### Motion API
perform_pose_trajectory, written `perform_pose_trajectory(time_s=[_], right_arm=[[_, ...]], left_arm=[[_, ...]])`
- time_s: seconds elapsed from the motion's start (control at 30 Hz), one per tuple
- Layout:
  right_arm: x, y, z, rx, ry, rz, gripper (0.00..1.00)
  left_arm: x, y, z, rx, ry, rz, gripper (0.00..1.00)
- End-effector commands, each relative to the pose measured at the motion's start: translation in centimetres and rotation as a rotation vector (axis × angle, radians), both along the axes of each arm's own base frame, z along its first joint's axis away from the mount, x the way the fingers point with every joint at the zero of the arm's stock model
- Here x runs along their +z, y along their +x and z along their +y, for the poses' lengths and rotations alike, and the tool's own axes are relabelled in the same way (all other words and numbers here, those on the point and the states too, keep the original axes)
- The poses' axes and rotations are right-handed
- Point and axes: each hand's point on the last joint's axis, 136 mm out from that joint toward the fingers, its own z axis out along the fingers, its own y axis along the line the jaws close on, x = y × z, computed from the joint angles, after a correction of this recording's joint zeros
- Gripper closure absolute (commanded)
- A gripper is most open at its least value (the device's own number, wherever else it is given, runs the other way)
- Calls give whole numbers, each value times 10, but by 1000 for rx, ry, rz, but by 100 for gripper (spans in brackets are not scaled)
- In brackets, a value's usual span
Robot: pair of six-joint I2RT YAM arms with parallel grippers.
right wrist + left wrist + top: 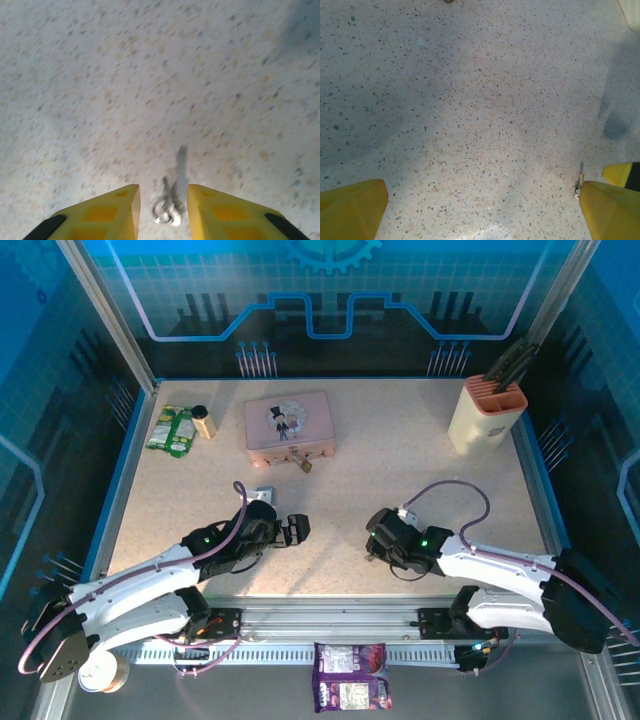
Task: Unlock the padlock with the key
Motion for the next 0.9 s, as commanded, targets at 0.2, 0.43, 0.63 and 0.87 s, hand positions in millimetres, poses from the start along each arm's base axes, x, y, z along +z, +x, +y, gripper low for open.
perform_pose_trajectory(time_s=[0.2, 0.43, 0.63, 0.87], right_arm=[[-18, -3, -1, 41, -134, 59, 66], [-30, -6, 13, 78, -112, 102, 69], [-32, -12, 16, 93, -123, 123, 73], [-36, -20, 18, 100, -118, 152, 74]], left_arm=[[14, 2, 2, 0, 16, -36, 1], [12, -1, 8, 15, 12, -38, 1], [13, 0, 9, 16, 21, -40, 1], [13, 1, 9, 22, 23, -43, 1]])
